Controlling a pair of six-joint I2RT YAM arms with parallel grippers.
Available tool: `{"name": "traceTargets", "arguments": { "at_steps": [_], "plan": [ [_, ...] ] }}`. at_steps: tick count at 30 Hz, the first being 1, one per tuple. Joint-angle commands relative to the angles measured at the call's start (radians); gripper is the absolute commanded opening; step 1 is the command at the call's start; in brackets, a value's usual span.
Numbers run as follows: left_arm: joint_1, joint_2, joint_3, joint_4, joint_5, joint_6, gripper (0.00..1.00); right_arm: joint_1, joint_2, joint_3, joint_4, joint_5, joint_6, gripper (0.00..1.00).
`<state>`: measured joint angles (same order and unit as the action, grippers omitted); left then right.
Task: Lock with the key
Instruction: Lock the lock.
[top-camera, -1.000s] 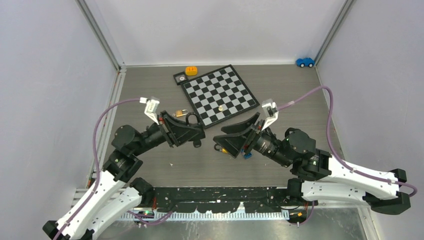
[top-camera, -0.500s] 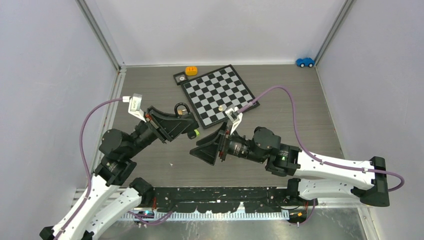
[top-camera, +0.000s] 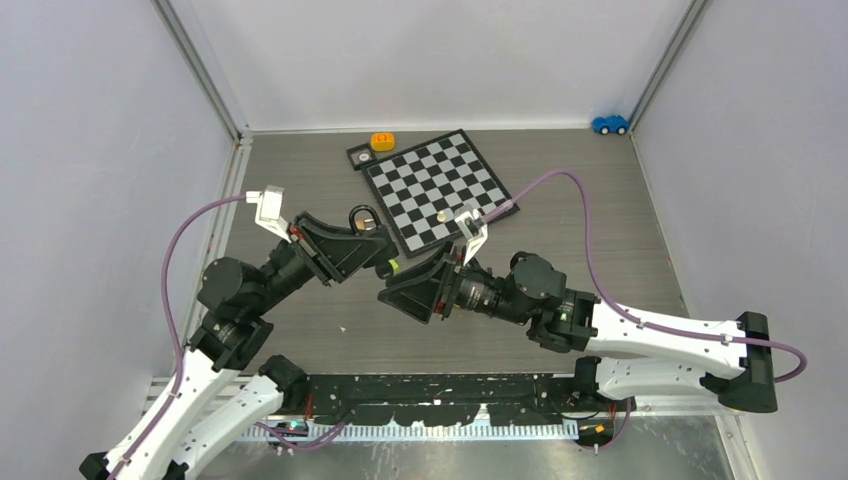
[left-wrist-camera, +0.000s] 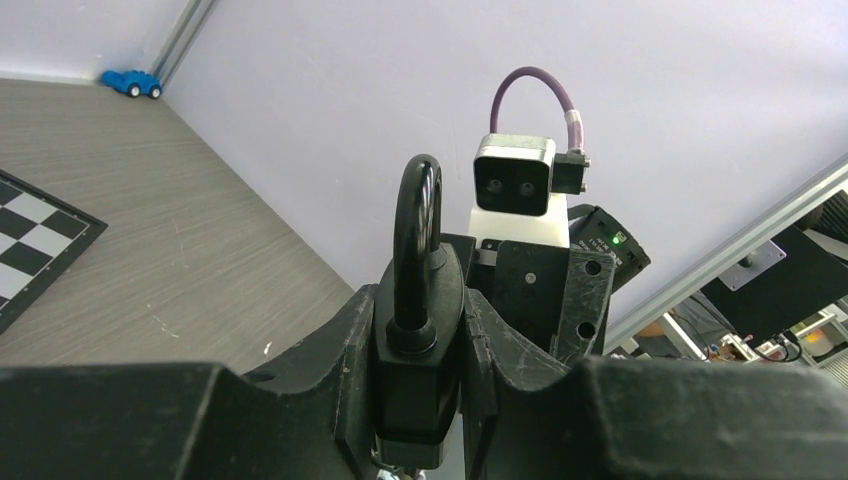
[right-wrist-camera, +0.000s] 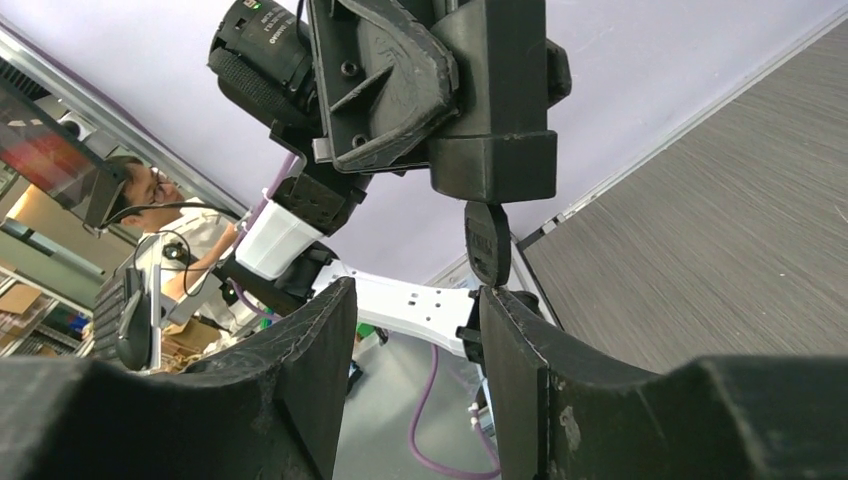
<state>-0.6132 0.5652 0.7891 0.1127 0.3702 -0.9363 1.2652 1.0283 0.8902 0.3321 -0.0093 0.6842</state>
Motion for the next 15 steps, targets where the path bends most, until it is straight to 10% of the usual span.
{"name": "traceTargets", "arguments": {
  "at_steps": [1, 15],
  "plan": [
    [0.000, -0.012, 0.048, 0.130, 0.018, -0.026, 0.00, -0.014, 0.007, 0.030, 0.037, 0.039, 0.004, 0.53],
    [0.000, -0.018, 0.051, 0.131, 0.019, -0.034, 0.00, -0.070, 0.026, 0.057, 0.024, 0.025, 0.012, 0.49]
  ]
}}
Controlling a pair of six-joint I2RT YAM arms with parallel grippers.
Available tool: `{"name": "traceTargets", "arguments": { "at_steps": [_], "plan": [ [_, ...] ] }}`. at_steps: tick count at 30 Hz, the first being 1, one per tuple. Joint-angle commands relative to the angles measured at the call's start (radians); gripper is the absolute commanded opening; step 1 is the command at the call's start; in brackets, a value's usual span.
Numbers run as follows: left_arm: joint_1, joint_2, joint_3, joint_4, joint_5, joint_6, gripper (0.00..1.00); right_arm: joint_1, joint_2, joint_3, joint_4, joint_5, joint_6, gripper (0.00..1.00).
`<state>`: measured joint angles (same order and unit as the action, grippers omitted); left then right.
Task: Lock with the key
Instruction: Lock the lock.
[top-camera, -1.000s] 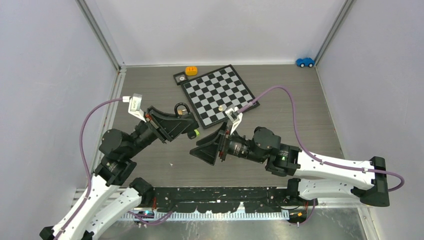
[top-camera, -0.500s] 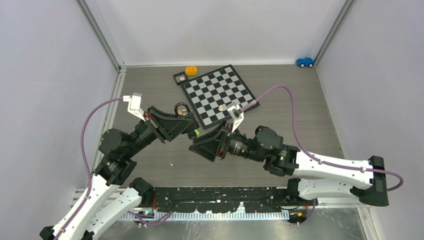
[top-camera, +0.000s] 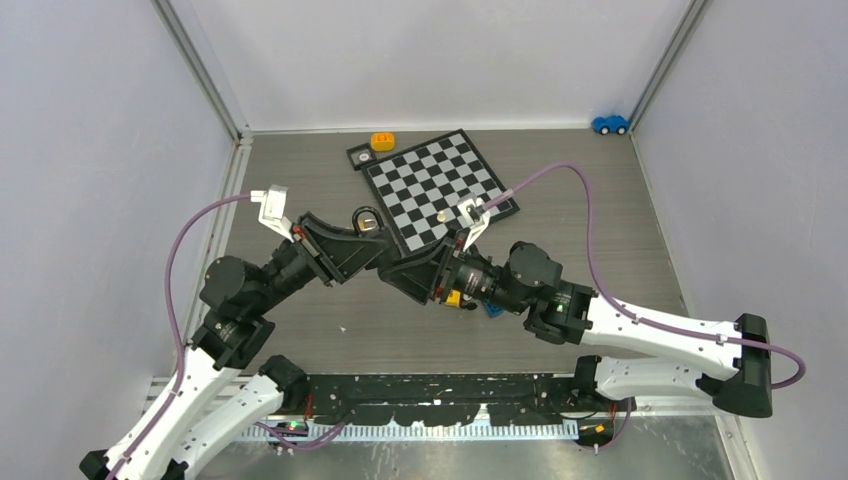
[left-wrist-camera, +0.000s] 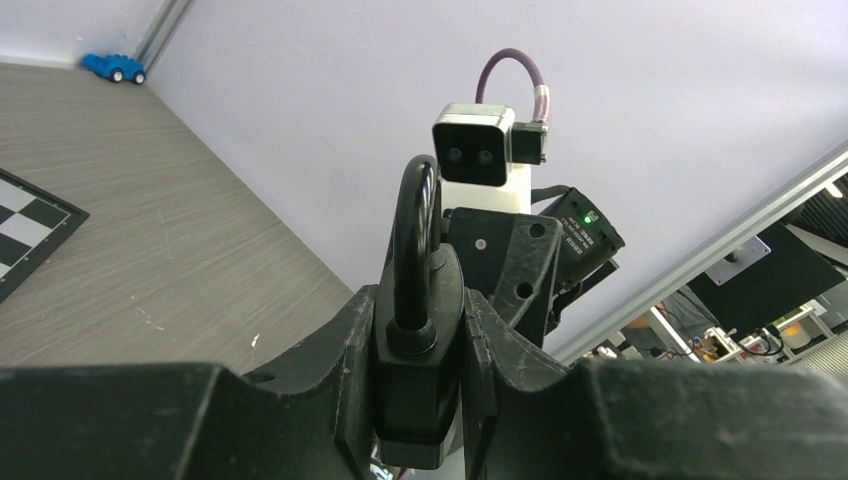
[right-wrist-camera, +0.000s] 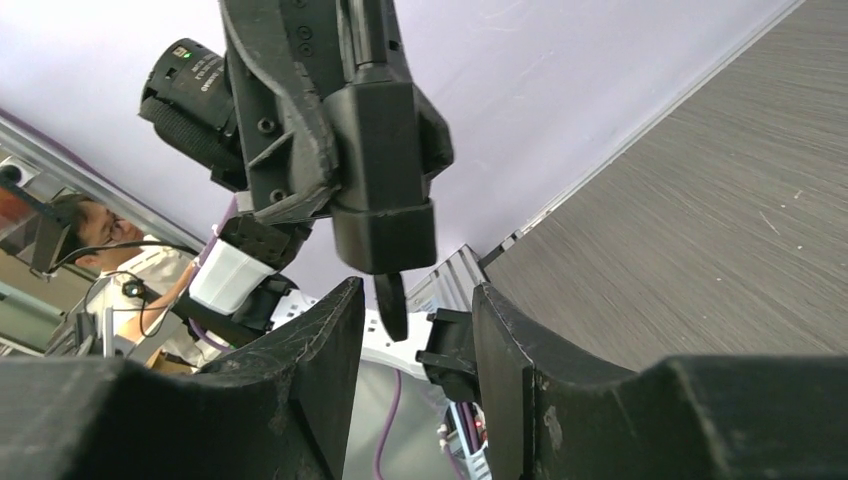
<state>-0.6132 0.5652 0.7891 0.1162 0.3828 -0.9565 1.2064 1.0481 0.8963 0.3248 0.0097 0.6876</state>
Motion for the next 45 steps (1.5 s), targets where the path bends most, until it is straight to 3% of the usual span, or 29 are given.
{"name": "traceTargets", "arguments": {
  "at_steps": [1, 3, 15, 28, 36, 45],
  "plan": [
    [0.000, -0.019, 0.051, 0.126, 0.007, -0.013, 0.00, -0.014, 0.006, 0.044, 0.041, 0.006, 0.015, 0.48],
    [0.000, -0.019, 0.048, 0.129, 0.007, -0.014, 0.00, -0.017, 0.006, 0.036, 0.068, -0.029, 0.024, 0.45],
    [0.000, -0.015, 0.044, 0.146, -0.005, -0.029, 0.00, -0.028, 0.038, 0.036, 0.125, -0.138, 0.035, 0.01],
    [0.000, -0.012, 0.051, 0.135, -0.026, -0.026, 0.00, -0.017, 0.083, -0.138, 0.262, -0.265, 0.109, 0.00],
    [0.000, -0.017, 0.046, 0.102, -0.071, 0.018, 0.00, 0.118, 0.041, -0.206, 0.108, -0.153, 0.034, 0.01],
    [0.000, -0.002, 0.043, 0.101, -0.127, 0.054, 0.00, 0.234, 0.005, -0.314, 0.016, -0.025, 0.060, 0.00]
  ]
}}
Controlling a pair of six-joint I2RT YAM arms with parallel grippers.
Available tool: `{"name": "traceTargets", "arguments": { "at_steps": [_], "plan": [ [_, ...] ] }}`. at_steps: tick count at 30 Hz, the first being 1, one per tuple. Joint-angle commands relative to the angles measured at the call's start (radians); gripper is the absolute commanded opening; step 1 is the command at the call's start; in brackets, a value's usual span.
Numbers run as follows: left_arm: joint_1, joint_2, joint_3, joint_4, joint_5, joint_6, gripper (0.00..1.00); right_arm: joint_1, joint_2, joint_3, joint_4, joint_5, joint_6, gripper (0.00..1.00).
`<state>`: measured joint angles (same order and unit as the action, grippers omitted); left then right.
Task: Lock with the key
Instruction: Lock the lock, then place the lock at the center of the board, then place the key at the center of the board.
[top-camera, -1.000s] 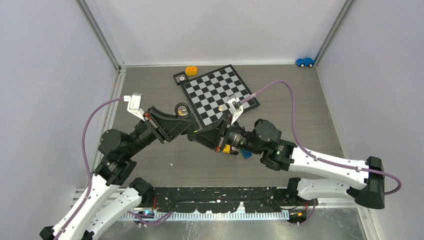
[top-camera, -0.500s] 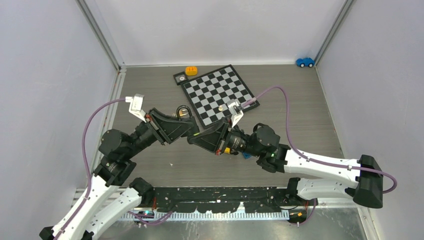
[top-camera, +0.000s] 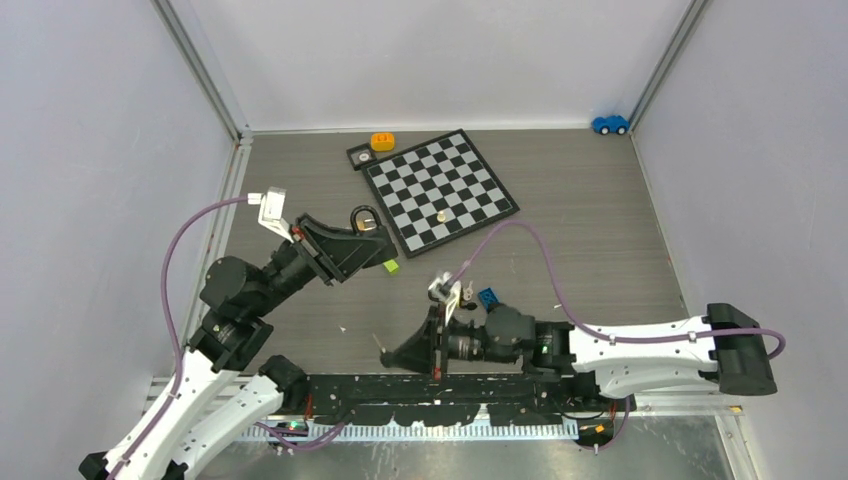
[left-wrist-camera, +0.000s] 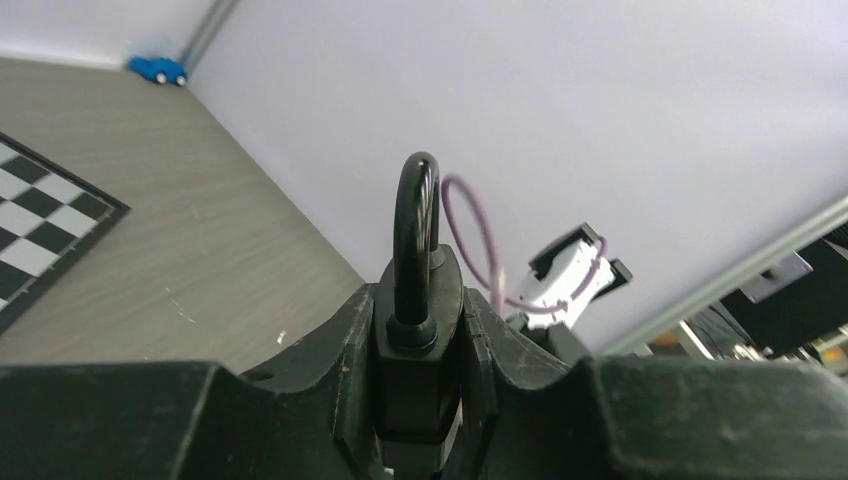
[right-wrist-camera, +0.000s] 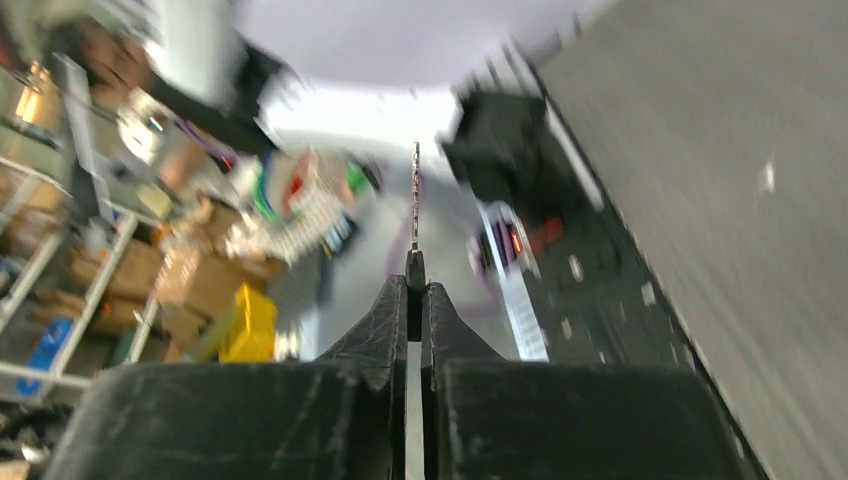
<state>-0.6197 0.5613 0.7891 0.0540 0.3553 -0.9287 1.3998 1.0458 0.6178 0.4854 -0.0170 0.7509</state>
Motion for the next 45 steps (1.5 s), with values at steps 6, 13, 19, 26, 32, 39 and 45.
{"name": "traceTargets", "arguments": {
  "at_steps": [6, 13, 19, 26, 32, 39, 45],
  "plan": [
    [0.007, 0.013, 0.102, -0.082, -0.231, 0.167, 0.00, 0.061, -0.056, -0.065, -0.256, 0.191, 0.022, 0.00],
    [0.006, 0.039, 0.060, -0.376, -0.345, 0.264, 0.00, 0.006, -0.067, 0.084, -0.793, 0.579, 0.161, 0.00],
    [0.008, 0.231, -0.023, -0.206, -0.214, 0.227, 0.00, -0.338, 0.094, 0.222, -0.911, 0.303, 0.064, 0.00],
    [0.010, 0.682, 0.082, 0.037, 0.018, 0.237, 0.00, -0.721, 0.226, 0.240, -0.926, 0.171, -0.008, 0.01],
    [-0.120, 1.069, 0.269, 0.163, 0.056, 0.261, 0.00, -0.977, 0.198, 0.100, -0.897, 0.148, 0.049, 0.06],
    [-0.180, 1.472, 0.495, 0.355, 0.081, 0.120, 0.00, -1.083, 0.107, 0.014, -0.891, 0.110, 0.056, 0.39],
    [-0.186, 1.611, 0.542, 0.428, 0.076, 0.024, 0.17, -1.087, 0.066, 0.020, -0.946, 0.122, 0.046, 0.68]
  ]
}}
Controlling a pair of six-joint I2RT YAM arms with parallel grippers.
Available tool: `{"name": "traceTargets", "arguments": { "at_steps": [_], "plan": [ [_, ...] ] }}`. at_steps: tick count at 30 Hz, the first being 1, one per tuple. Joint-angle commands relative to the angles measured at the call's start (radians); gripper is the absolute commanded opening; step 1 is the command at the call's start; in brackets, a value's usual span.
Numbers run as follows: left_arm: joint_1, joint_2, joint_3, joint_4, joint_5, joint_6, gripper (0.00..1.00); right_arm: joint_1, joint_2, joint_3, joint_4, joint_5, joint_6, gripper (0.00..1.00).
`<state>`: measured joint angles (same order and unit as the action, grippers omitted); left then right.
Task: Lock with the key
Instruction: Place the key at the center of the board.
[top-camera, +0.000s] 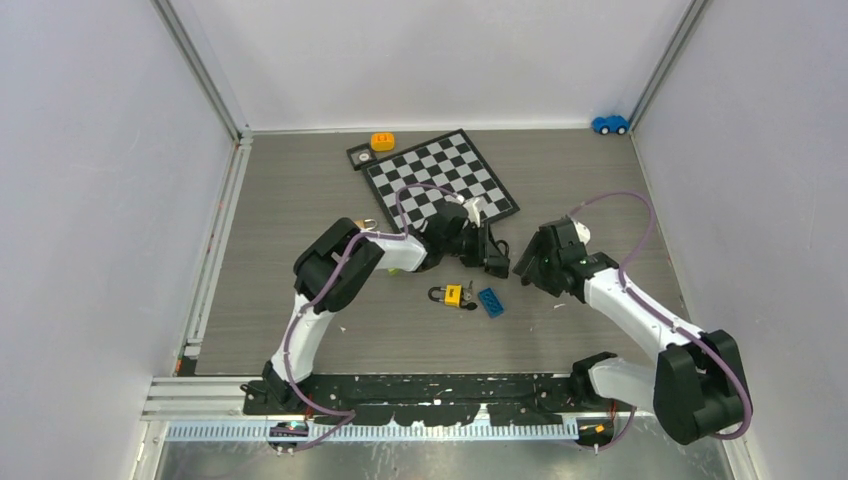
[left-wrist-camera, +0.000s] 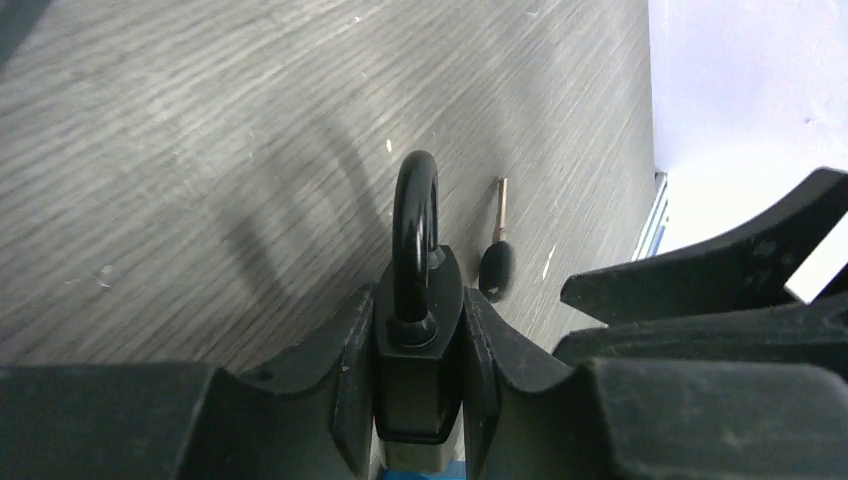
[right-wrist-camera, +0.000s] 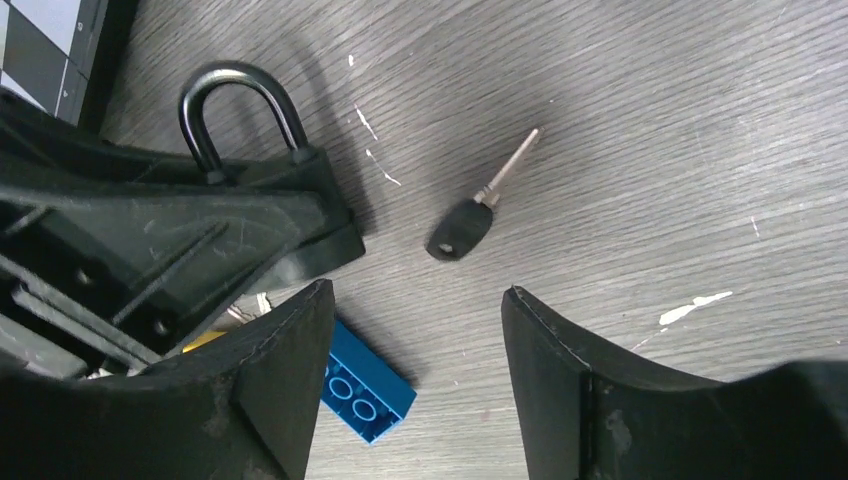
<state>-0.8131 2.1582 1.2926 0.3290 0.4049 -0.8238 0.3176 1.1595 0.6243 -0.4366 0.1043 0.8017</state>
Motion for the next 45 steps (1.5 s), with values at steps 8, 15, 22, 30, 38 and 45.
{"name": "traceTargets", "arguments": {
  "at_steps": [8, 15, 22, 30, 38, 45],
  "plan": [
    [0.003, -0.084, 0.029, -0.033, -0.030, 0.038, 0.94, -0.005, -0.181, 0.059, -0.139, 0.064, -0.037, 0.73],
    [0.000, -0.226, 0.007, -0.226, -0.117, 0.144, 1.00, -0.005, -0.253, 0.092, -0.222, 0.069, -0.076, 0.73],
    [0.000, -0.532, -0.123, -0.309, -0.296, 0.179, 1.00, -0.005, -0.290, 0.028, -0.176, 0.027, -0.107, 0.73],
    [0.001, -0.898, -0.280, -0.534, -0.475, 0.202, 1.00, -0.001, -0.258, -0.014, -0.031, -0.165, -0.165, 0.74],
    [0.054, -1.290, -0.521, -0.721, -0.561, 0.145, 1.00, 0.262, -0.099, 0.093, 0.126, -0.145, -0.337, 0.80],
    [0.101, -1.544, -0.577, -0.940, -0.605, 0.119, 1.00, 0.364, 0.197, 0.276, 0.090, -0.233, -0.585, 0.80]
  ]
}}
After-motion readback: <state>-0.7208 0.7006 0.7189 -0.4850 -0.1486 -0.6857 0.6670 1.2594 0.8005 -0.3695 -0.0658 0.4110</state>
